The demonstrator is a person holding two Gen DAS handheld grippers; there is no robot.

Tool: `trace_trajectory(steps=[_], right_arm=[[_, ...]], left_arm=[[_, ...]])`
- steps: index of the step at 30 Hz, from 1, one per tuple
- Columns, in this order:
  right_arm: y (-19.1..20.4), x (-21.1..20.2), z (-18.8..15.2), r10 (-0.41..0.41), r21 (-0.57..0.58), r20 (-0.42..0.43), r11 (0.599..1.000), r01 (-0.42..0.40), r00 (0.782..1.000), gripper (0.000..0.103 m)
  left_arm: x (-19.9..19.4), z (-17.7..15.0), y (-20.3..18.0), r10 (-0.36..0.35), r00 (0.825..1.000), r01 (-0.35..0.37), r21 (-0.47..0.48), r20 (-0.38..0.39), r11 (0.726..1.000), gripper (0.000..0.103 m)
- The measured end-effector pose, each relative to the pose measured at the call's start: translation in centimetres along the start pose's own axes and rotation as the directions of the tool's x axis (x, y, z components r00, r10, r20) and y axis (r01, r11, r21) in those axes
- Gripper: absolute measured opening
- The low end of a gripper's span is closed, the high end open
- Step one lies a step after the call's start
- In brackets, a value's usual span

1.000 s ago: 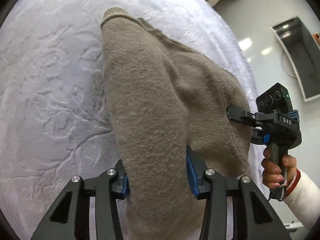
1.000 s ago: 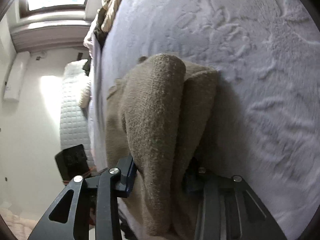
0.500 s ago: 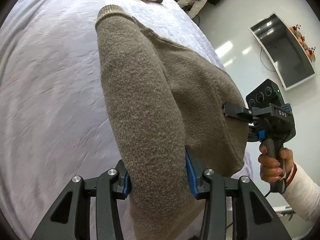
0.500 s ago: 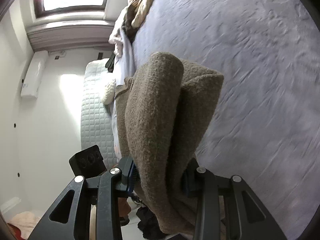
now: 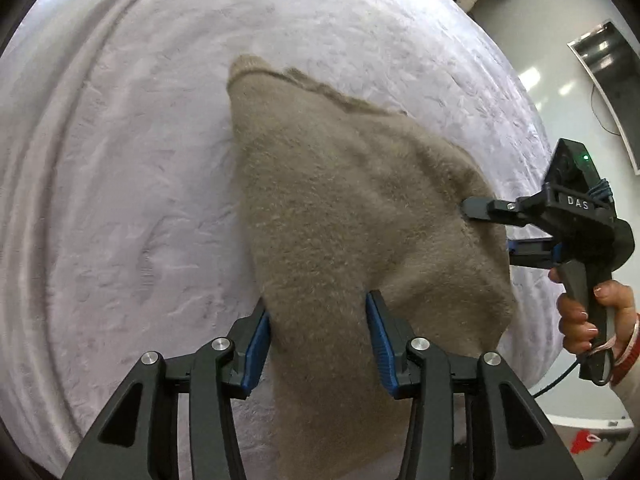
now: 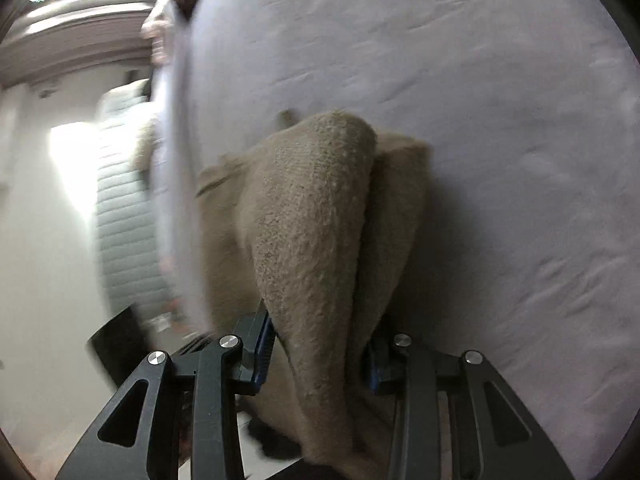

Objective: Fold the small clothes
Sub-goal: 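Lower the sweater onto the bedspread and open both tools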

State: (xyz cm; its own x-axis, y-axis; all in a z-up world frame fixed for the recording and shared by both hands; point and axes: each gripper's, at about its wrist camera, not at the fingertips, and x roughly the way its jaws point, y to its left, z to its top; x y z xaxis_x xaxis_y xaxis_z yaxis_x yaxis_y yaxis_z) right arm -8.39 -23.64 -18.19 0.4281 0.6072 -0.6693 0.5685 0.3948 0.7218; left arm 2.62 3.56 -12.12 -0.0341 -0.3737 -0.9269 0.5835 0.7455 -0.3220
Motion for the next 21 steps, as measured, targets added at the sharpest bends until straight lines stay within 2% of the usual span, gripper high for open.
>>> trace_trajectory(steps=[1,2,3,6,7,8,10,12,14,16,18,20,21], right_arm=[[-0.1,-0.3,0.1,-0.052,0.016,0.017,0.999,0.051,0.999,0.074],[0.3,-0.9,0.1,-0.13,0.01,0.04,0.992,0.129,0.991,0.078],[0.8,-1.4,0.0,-0.186,-0.015,0.054,0.982,0.187,0.981,0.079],[3.3,-2.6,-0.8,-0.345,-0.112,0.075,0.929,0.352,0.936,0.079],[4.0,-2.9,-1.1,-0.38,-0.131,0.082,0.912,0.388,0.921,0.073],[4.6,-3.4,-1.7,-0.399,-0.147,0.094,0.9,0.409,0.912,0.053],[5.7,-4.0,-2.8,-0.4,-0.167,0.118,0.894,0.416,0.909,0.028],[6.8,-4.2,-4.3,-0.391,-0.191,0.137,0.891,0.412,0.91,0.018],[8.6,-3.3,-5.8,-0.373,-0.246,0.141,0.884,0.398,0.917,0.017],[9.6,-1.8,-7.3,-0.404,-0.322,0.138,0.845,0.427,0.904,0.017],[9.6,0.0,-8.0,-0.472,-0.358,0.143,0.795,0.49,0.87,0.017],[8.5,2.5,-7.6,-0.556,-0.385,0.155,0.728,0.568,0.817,0.012],[7.8,2.9,-7.6,-0.569,-0.384,0.154,0.719,0.58,0.808,0.011]], left_arm=[[-0.5,-0.1,-0.3,0.043,0.999,-0.043,0.015,0.016,0.999,0.064],[-1.1,-0.3,-0.4,0.09,0.995,-0.091,0.034,0.038,0.995,0.071],[-1.7,-0.4,-0.6,0.12,0.991,-0.123,0.04,0.065,0.992,0.081],[-3.4,-0.5,-0.3,0.154,0.981,-0.157,0.016,0.117,0.987,0.083],[-3.6,-0.3,-0.4,0.17,0.977,-0.172,0.006,0.127,0.985,0.083],[-3.8,-0.1,-0.4,0.192,0.972,-0.193,-0.006,0.139,0.981,0.083],[-4.2,-0.1,-0.4,0.227,0.962,-0.224,-0.034,0.152,0.974,0.083],[-4.7,-0.5,-0.3,0.245,0.956,-0.238,-0.059,0.161,0.969,0.083],[-5.1,-0.9,0.0,0.245,0.958,-0.237,-0.069,0.15,0.969,0.083],[-4.9,-1.0,0.2,0.24,0.963,-0.233,-0.064,0.123,0.97,0.083],[-4.6,-1.2,-0.4,0.27,0.957,-0.266,-0.049,0.102,0.963,0.083],[-4.6,-1.4,-0.4,0.282,0.956,-0.279,-0.047,0.078,0.959,0.083],[-4.7,-1.4,-0.3,0.278,0.958,-0.275,-0.053,0.069,0.96,0.083]])
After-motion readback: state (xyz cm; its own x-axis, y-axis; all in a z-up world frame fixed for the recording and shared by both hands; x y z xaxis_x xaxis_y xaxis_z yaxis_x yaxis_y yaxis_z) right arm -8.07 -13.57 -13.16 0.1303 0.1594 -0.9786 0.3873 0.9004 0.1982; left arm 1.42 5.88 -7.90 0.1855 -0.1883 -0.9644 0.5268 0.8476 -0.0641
